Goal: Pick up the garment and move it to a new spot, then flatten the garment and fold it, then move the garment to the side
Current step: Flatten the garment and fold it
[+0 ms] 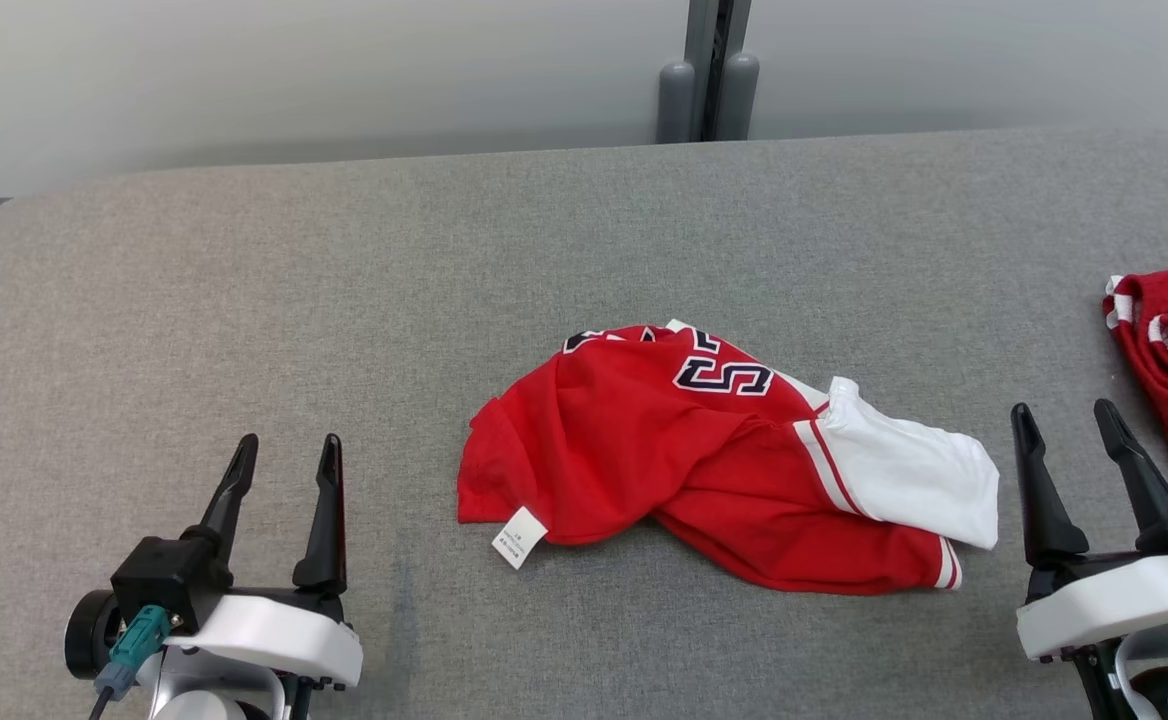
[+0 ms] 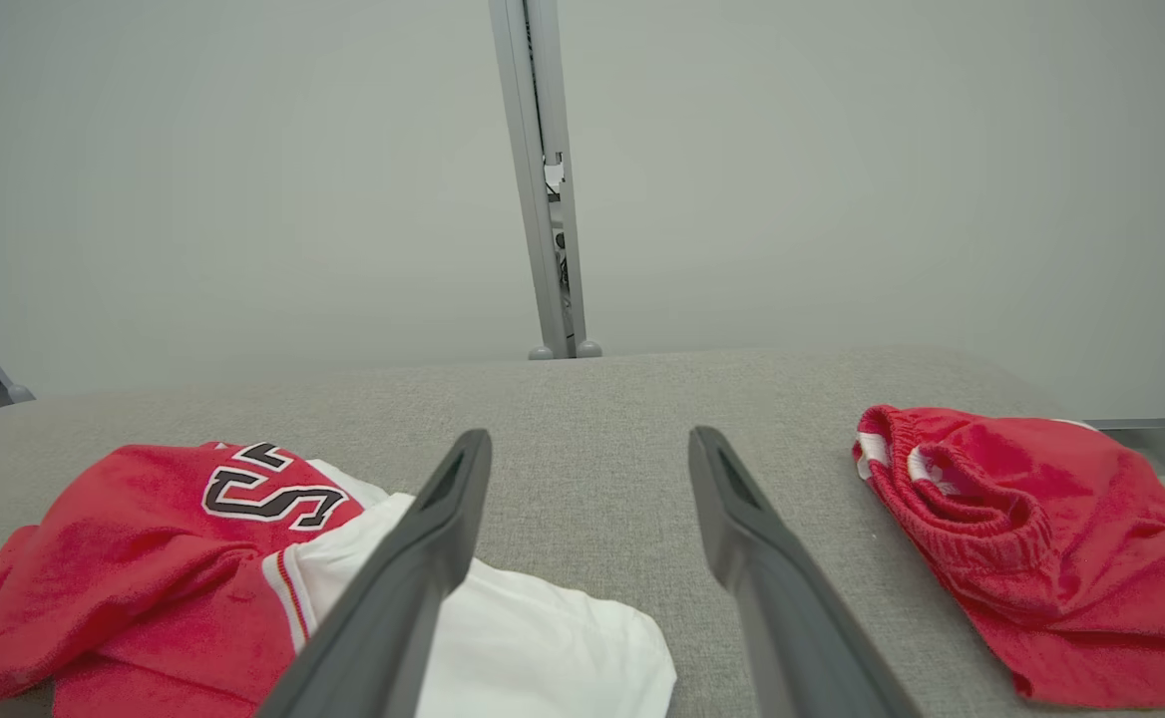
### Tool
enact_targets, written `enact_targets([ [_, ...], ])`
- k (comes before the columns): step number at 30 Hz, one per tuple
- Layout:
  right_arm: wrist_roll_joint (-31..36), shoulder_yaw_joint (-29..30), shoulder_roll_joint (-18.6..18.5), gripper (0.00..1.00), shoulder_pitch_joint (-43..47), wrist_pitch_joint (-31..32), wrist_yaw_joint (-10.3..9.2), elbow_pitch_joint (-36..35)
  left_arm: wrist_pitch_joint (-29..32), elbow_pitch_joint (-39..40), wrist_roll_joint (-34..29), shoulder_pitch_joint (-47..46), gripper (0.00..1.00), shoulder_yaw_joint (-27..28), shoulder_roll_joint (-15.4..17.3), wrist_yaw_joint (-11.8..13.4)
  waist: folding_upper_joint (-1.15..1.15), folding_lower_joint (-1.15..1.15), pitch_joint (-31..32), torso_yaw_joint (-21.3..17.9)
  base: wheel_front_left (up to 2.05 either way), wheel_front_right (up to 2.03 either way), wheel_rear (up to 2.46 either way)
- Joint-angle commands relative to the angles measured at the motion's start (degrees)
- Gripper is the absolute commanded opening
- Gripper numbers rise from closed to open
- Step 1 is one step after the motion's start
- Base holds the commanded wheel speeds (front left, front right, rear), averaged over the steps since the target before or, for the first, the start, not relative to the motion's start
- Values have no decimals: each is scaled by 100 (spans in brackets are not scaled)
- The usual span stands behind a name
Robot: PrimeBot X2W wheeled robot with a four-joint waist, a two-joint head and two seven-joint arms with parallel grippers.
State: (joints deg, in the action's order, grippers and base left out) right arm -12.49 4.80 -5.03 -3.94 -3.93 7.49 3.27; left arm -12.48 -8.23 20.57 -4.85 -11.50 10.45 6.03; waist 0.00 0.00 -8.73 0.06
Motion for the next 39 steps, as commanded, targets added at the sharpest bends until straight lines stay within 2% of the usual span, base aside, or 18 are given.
enact_targets([
  [1, 74, -18, 15, 100, 101, 87, 1, -145, 23, 14, -34, 57, 100, -12, 62, -39, 0, 0, 94, -3, 0, 0, 0],
  [8, 72, -57, 92, 100, 358, 276, 1, -560, 124, 42, -6, 245, 100, -127, 61, -26, 0, 0, 244, -18, 0, 0, 0],
  [17, 44, -18, 143, 100, 462, 356, 1, -674, 216, 62, 30, 233, 100, -195, 97, -40, 0, 0, 220, -7, 0, 0, 0],
  [21, 22, -48, 162, 100, 378, 368, 1, -724, 375, -36, 17, -65, 100, -383, 98, -215, 0, 0, 106, -14, 0, 0, 0],
  [30, 1, -201, 150, 100, 211, 383, 1, -653, 1136, -1047, 133, -702, 100, -895, -28, -704, 0, 0, -158, -187, 0, 0, 0],
  [39, -50, -256, 155, 100, 144, 324, 1, -549, 1264, -2258, 268, -1191, 100, -990, -183, -866, 0, 0, -320, -373, 0, 0, 0],
])
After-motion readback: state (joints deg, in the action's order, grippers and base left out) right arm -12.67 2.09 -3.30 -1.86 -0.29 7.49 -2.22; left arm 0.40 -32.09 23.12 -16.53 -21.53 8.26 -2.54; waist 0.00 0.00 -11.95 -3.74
